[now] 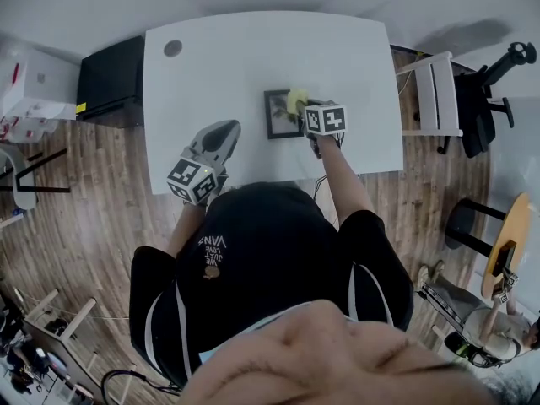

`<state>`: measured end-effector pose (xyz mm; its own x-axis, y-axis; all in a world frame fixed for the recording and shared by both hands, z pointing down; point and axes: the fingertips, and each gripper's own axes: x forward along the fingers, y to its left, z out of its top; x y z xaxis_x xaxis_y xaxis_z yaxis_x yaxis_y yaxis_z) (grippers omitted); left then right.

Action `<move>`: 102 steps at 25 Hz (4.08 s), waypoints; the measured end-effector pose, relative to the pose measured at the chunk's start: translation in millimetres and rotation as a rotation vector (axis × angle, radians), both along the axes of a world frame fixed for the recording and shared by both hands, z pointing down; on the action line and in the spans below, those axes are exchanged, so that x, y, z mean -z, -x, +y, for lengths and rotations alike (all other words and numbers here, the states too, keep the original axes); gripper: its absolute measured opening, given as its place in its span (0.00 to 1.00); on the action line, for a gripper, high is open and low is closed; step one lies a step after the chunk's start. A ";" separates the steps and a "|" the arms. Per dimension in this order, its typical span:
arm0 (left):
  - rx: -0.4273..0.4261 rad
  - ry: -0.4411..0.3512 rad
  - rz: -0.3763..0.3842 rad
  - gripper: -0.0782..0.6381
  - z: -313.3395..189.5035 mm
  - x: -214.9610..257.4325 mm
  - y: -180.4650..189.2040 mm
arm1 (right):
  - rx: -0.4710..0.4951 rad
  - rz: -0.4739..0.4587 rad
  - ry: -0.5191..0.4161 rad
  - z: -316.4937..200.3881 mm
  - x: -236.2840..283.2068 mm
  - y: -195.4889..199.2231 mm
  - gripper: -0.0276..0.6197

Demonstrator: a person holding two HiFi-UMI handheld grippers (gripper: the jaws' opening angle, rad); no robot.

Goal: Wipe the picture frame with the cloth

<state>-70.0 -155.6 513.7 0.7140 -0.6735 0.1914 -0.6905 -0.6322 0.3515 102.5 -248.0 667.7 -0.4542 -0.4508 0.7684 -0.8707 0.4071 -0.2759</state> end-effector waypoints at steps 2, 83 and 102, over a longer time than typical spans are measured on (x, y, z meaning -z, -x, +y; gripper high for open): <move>-0.005 0.001 0.005 0.13 -1.0 0.1 -1.5 | -0.012 0.009 0.001 0.4 -0.8 -8.4 0.11; -0.020 0.023 0.013 0.13 16.3 -2.2 -11.2 | 0.187 -0.174 0.041 68.5 10.7 83.2 0.11; -0.069 0.035 0.018 0.13 12.1 -5.8 -27.9 | 0.065 -0.057 0.057 60.9 -4.9 2.3 0.11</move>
<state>-42.1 -143.5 519.5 0.7620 -0.6158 0.2005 -0.6391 -0.6650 0.3864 100.2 -187.1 672.6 -0.5250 -0.3750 0.7641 -0.8252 0.4440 -0.3491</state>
